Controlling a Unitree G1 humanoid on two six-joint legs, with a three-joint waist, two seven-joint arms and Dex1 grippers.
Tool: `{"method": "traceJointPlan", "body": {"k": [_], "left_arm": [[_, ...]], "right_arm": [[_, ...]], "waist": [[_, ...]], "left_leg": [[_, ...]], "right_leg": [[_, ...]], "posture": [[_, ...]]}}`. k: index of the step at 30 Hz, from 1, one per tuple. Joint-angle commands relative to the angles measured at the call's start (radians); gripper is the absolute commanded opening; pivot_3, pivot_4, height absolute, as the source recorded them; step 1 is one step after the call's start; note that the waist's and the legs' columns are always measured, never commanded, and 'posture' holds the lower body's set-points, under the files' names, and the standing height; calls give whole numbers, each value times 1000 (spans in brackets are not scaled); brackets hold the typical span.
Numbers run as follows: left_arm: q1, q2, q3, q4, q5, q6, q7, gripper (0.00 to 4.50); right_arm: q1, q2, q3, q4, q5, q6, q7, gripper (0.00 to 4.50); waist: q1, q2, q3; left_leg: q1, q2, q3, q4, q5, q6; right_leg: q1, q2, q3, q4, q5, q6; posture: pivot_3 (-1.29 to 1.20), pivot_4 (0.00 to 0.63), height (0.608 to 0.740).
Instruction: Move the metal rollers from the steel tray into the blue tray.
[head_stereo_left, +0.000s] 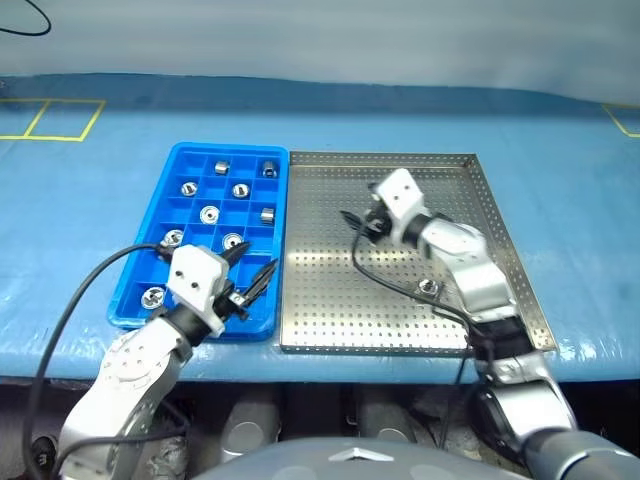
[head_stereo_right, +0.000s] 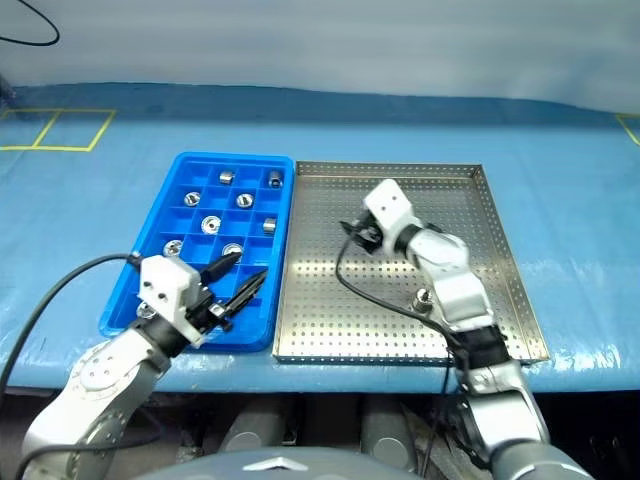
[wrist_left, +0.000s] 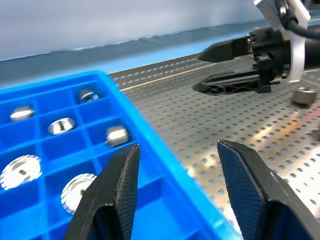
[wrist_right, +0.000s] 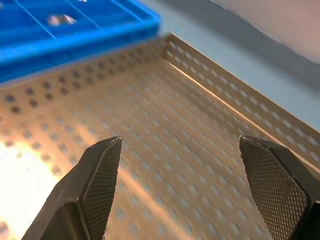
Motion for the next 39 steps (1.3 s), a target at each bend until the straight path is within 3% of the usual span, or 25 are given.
{"method": "traceJointPlan", "body": {"k": [1,11,21,31,34,39], "left_arm": [[-70,16,-30,48,-22,-3,-59,2710],[-235,23,-97,172,-14,-1,-149,2710],[-240,21,-110,184,-5,0,-159,2710],[-219,26,-94,166,3,0,-146,2710],[-218,27,-94,166,5,-3,-141,2710],[-219,30,-92,169,2,-6,-139,2710]], "right_arm": [[89,-58,-64,-232,26,132,-4,3953],[312,-73,-92,-462,100,306,-40,3953],[358,-31,-78,-409,127,325,-90,3953],[347,-19,-65,-333,141,333,-117,3953],[340,-10,-74,-317,147,333,-130,3449],[338,-16,-72,-319,151,335,-141,1792]], "waist": [[-25,1,0],[-97,0,0],[-134,0,0],[-134,0,0],[-132,0,0],[-128,0,0]], "left_leg": [[0,0,0,0,0,0],[1,0,3,4,-4,8],[2,0,7,5,-5,10],[2,0,10,5,-6,11],[2,0,11,5,-6,11],[2,0,11,5,-6,11]], "right_leg": [[0,0,0,1,0,0],[1,2,8,2,1,2],[0,4,15,1,4,7],[-1,4,19,1,6,10],[-1,4,19,1,6,11],[-2,4,20,1,6,11]], "posture": [[-135,150,740],[-255,150,740],[-248,150,740],[-223,150,740],[-223,150,740],[-226,150,740]]}}
